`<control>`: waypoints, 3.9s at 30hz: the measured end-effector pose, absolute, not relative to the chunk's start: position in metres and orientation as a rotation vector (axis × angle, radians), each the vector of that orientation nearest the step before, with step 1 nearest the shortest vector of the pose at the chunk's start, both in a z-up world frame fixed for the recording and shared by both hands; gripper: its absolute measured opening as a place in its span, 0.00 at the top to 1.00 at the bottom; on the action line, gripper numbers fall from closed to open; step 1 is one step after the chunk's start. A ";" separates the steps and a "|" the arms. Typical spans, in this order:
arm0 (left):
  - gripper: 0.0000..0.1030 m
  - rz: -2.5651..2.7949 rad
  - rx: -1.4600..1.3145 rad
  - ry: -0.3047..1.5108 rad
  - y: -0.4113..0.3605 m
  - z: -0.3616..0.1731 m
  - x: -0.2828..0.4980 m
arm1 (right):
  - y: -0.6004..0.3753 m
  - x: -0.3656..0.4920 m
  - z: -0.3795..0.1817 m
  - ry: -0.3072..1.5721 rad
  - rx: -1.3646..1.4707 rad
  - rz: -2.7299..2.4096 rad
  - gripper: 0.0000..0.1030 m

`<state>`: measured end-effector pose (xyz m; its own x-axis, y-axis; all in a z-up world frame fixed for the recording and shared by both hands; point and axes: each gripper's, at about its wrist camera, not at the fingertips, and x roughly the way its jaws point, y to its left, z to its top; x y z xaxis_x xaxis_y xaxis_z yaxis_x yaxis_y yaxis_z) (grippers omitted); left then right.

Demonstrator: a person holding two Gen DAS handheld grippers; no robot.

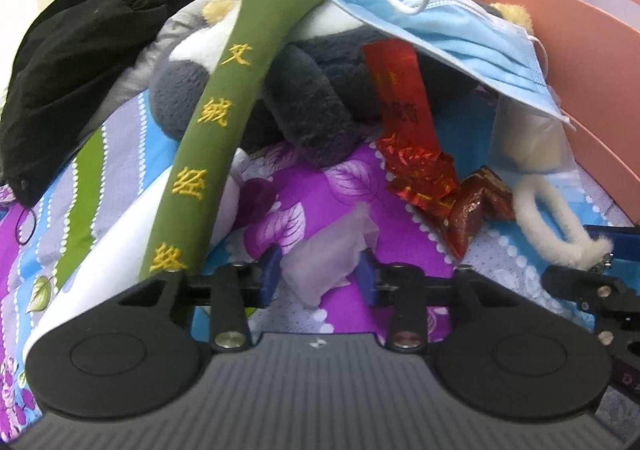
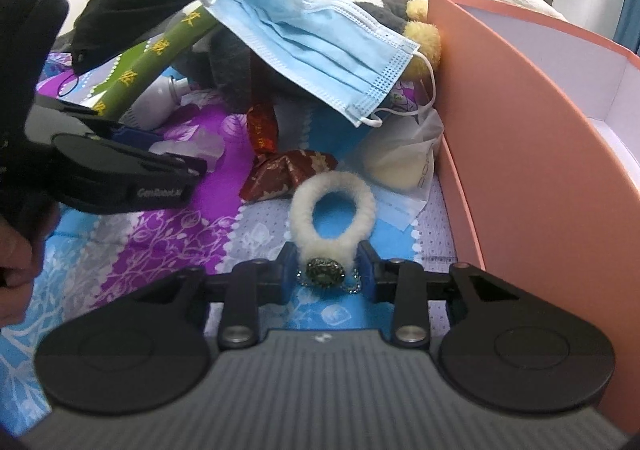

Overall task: Organize soft objects
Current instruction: 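Close the right gripper on the hair tie while the left closes on the clear wrapper, then carry both items over the pink box and open the right gripper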

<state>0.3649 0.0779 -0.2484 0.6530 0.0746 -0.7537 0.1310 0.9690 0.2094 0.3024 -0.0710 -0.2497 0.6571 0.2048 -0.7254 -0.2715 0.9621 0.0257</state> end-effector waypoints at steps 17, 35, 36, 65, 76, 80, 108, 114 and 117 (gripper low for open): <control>0.75 0.015 0.033 0.850 0.090 -0.217 0.304 | -0.075 0.270 -0.239 0.823 -0.093 0.285 0.65; 0.74 0.000 -0.165 0.924 0.068 -0.192 0.226 | -0.101 0.222 -0.216 0.833 -0.020 0.286 0.65; 0.74 -0.006 -0.172 0.929 0.065 -0.190 0.223 | -0.103 0.220 -0.215 0.834 -0.009 0.289 0.65; 0.74 -0.103 -0.246 0.753 0.015 -0.045 0.222 | -0.174 0.192 -0.077 0.518 0.021 0.267 0.65; 0.74 -0.210 -0.221 0.729 -0.043 -0.013 0.267 | -0.228 0.225 -0.026 0.441 0.044 0.204 0.65; 0.74 -0.256 -0.201 0.766 -0.070 -0.019 0.290 | -0.254 0.245 -0.028 0.501 0.052 0.160 0.65; 0.53 -0.378 -0.043 1.048 -0.175 -0.112 0.355 | -0.343 0.284 -0.148 0.893 0.104 -0.002 0.59; 0.53 -0.390 -0.054 1.019 -0.171 -0.104 0.350 | -0.344 0.283 -0.147 0.883 0.115 0.008 0.58; 0.53 -0.389 -0.064 0.991 -0.165 -0.096 0.346 | -0.343 0.277 -0.141 0.853 0.124 0.010 0.59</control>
